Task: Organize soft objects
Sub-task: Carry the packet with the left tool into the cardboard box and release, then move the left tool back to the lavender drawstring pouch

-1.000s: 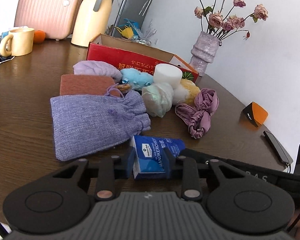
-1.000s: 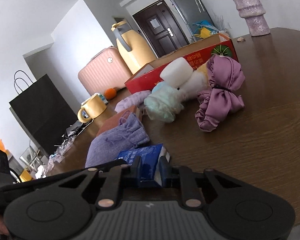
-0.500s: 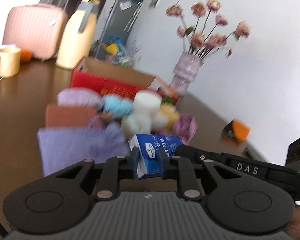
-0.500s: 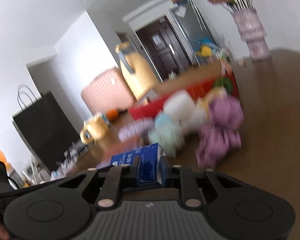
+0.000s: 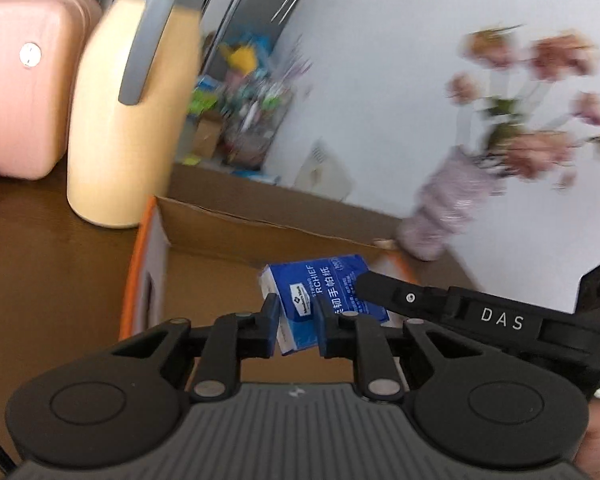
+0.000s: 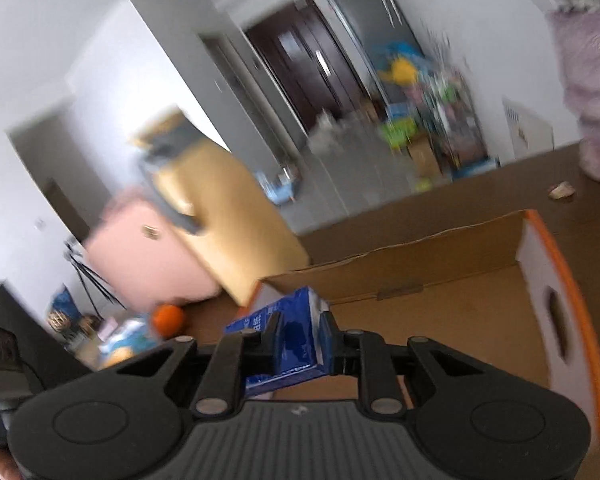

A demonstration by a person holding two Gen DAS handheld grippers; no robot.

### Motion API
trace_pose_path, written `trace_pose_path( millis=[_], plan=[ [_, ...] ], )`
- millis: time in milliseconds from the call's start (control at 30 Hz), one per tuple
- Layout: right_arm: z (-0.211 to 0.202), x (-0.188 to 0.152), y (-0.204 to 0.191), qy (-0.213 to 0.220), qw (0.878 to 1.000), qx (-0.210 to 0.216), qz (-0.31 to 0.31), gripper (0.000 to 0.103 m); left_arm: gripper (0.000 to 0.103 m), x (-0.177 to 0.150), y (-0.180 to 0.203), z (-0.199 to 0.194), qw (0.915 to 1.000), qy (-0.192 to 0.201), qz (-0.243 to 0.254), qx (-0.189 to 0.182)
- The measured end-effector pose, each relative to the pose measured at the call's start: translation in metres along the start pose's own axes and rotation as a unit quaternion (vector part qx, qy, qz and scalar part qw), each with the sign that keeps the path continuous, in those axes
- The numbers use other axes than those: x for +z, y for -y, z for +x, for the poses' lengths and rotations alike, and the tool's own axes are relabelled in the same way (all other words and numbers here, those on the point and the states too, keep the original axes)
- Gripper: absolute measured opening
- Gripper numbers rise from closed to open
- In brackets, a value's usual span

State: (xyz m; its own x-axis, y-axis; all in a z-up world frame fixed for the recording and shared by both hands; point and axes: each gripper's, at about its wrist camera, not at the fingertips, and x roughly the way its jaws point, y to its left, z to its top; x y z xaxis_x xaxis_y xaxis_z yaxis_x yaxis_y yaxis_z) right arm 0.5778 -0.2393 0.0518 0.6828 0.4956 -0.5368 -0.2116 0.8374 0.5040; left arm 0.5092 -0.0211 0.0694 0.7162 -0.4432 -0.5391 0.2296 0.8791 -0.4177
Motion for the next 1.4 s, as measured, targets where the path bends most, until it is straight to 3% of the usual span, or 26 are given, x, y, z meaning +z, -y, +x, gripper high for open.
trace_pose_path(
  millis=[133,233,333,533,700,767,800,833,1000,1033,1067,1100,1133,1267,1400],
  plan=[
    [0.090,0.016,0.019,-0.064,0.997,-0.017,0.043,0.018,0.018,0.047,-0.042,0.084,0.9973,-0.053,-0.011,0.050],
    [0.138,0.018,0.029,-0.102,0.993,-0.017,0.060,0.019,0.018,0.057,-0.061,0.127,0.9921,-0.081,-0.003,0.095],
    [0.153,0.019,0.030,-0.098,0.993,-0.023,0.056,0.020,0.019,0.062,-0.071,0.151,0.9869,-0.094,0.008,0.131],
    [0.146,0.027,0.024,-0.091,0.995,-0.020,0.038,0.021,0.020,0.063,-0.069,0.145,0.9845,-0.076,0.050,0.150],
    [0.086,0.038,0.016,-0.060,0.997,-0.049,-0.001,0.021,0.021,0.069,-0.057,0.114,0.9848,-0.060,0.060,0.151],
    [0.054,0.041,0.015,-0.046,0.997,-0.064,-0.017,0.021,0.028,0.070,-0.048,0.096,0.9839,-0.053,0.069,0.156],
    [0.037,0.042,0.015,-0.040,0.996,-0.070,-0.023,0.022,0.040,0.070,-0.043,0.086,0.9834,-0.049,0.074,0.158],
    [0.017,0.042,0.016,-0.035,0.996,-0.074,-0.030,0.026,0.048,0.068,-0.038,0.072,0.9829,-0.041,0.081,0.160],
    [-0.079,0.024,0.026,-0.009,0.992,-0.109,-0.065,0.043,0.051,0.037,-0.028,0.007,0.9705,-0.002,0.121,0.208],
    [-0.094,0.019,0.028,0.000,0.991,-0.117,-0.068,0.049,0.058,0.030,-0.025,-0.005,0.9687,0.004,0.127,0.213],
    [-0.111,0.011,0.031,0.014,0.989,-0.125,-0.072,0.064,0.065,0.022,-0.022,-0.020,0.9672,0.011,0.133,0.216],
    [-0.127,0.002,0.033,0.030,0.988,-0.131,-0.075,0.074,0.082,0.015,-0.018,-0.034,0.9666,0.020,0.136,0.216],
    [-0.142,-0.006,0.035,0.047,0.987,-0.136,-0.079,0.092,0.087,0.008,-0.014,-0.050,0.9670,0.036,0.134,0.214],
    [-0.183,-0.036,0.040,0.090,0.979,-0.156,-0.098,0.094,0.087,-0.020,0.003,-0.098,0.9598,0.120,0.136,0.214],
    [-0.206,-0.060,0.036,0.110,0.976,-0.154,-0.103,0.094,0.091,-0.040,0.023,-0.119,0.9572,0.137,0.147,0.208]
  ],
)
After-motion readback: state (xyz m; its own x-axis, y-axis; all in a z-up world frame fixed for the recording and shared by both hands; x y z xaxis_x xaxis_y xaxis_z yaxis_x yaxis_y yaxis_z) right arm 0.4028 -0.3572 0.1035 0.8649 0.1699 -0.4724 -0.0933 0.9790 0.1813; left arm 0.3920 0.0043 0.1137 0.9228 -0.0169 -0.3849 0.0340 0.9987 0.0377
